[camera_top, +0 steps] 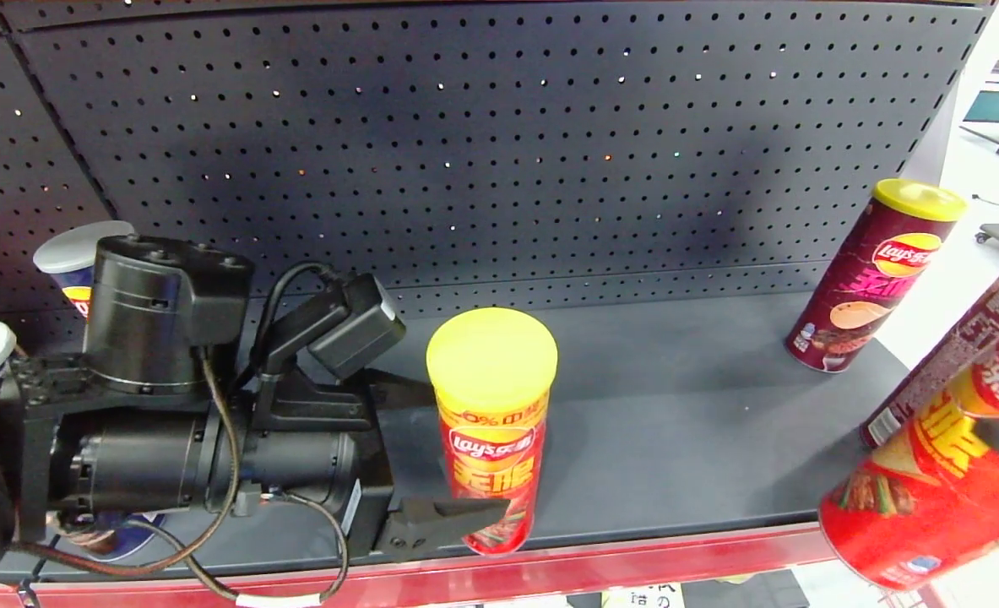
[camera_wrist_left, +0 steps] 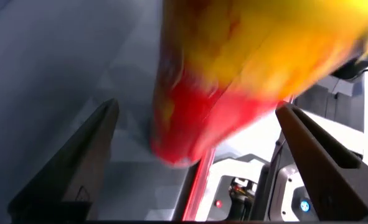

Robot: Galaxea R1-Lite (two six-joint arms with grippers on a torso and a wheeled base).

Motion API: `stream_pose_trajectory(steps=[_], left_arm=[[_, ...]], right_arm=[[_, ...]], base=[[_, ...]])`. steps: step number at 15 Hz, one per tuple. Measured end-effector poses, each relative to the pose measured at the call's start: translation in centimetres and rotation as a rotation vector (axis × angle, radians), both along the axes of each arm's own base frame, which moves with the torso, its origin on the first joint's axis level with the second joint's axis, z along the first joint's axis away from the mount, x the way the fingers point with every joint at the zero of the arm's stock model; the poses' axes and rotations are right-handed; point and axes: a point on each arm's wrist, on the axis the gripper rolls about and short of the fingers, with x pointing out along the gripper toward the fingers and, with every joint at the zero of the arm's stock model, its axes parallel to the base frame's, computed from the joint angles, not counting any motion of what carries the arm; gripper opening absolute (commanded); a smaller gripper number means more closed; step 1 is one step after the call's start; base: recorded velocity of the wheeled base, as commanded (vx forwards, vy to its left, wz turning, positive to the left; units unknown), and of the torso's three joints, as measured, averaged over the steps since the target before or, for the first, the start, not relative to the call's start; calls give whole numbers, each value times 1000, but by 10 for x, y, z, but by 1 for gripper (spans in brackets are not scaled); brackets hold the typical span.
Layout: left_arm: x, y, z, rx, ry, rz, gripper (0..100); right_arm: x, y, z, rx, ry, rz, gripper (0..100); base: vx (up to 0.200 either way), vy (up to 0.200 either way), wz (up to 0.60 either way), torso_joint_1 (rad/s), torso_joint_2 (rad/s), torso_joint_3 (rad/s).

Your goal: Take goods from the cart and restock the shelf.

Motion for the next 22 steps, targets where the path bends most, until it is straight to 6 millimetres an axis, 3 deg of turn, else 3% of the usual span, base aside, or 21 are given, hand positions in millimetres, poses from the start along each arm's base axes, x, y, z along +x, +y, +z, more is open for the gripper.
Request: stream_pose_trajectory(steps=[5, 9, 13, 19, 22], left_arm=[[-14, 24, -5, 4, 5, 50, 100], [-23, 36, -1, -12, -15, 76, 100], [-30, 42, 1, -20, -28, 81, 100], [-34, 45, 4, -25, -51, 101, 100], [-35, 46, 6, -27, -56, 105, 100]], right_arm=[[67, 29, 12, -3, -40, 79, 0], [116, 67, 16, -24, -23, 119, 0], [145, 105, 15, -48, -9, 157, 0], [183, 140, 6, -75, 0, 200, 0], [192, 162, 3, -72, 1, 245, 0]], base=[[0, 0, 0, 0, 0, 0], [0, 0, 0, 0, 0, 0], [0, 0, 0, 0, 0, 0], [0, 0, 0, 0, 0, 0], [0, 0, 0, 0, 0, 0]])
